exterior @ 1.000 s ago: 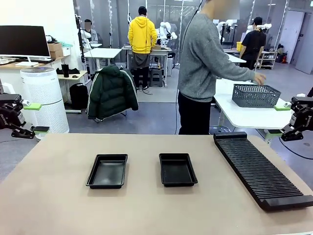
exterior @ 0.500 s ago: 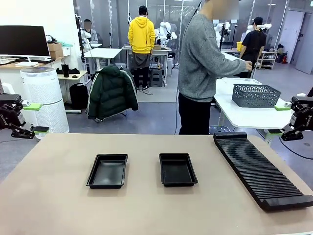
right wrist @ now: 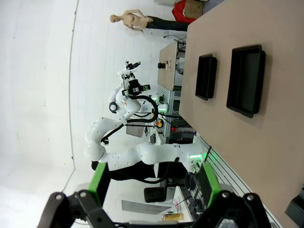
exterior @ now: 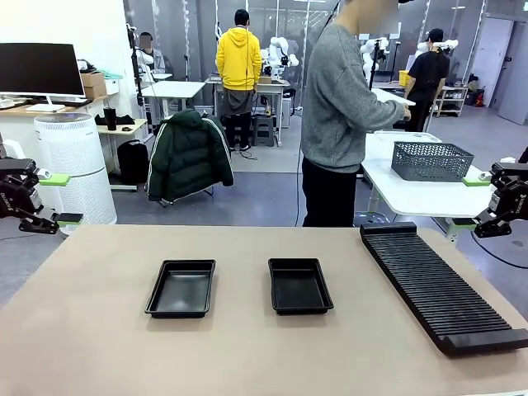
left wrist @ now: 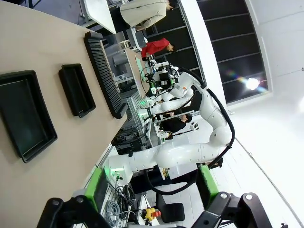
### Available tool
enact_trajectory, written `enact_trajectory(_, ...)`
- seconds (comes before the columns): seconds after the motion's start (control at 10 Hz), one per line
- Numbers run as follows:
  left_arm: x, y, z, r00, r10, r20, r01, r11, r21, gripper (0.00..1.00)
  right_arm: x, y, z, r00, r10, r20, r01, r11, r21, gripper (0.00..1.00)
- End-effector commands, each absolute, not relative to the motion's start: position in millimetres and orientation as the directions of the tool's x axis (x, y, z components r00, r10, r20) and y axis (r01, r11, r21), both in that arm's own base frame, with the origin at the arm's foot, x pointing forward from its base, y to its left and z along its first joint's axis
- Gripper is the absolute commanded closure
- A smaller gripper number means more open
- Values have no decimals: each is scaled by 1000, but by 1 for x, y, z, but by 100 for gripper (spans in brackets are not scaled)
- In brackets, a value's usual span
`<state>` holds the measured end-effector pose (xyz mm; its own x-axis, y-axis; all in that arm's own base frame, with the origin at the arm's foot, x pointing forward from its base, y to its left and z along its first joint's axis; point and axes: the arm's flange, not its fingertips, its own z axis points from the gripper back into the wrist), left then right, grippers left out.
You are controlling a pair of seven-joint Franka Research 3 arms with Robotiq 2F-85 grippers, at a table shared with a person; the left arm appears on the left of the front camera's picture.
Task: Inspect and transfer BCBs to ESD trays.
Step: Pick up the Blank PCB from the PCB Rack and place it in the left ESD tray.
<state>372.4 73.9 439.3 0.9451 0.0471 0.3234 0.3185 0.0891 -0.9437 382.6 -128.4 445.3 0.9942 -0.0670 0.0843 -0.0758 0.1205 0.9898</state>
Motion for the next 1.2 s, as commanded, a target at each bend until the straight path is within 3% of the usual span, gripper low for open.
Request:
enact_trajectory(0.0,372,73,440,945,46,323,318,88,-944,0,383,-129,445,994,-68,84,-75,120,990,0)
enact_trajectory(1.1,372,73,440,945,46,323,318,88,-944,0,383,-129,445,994,-68,84,-75,120,990,0)
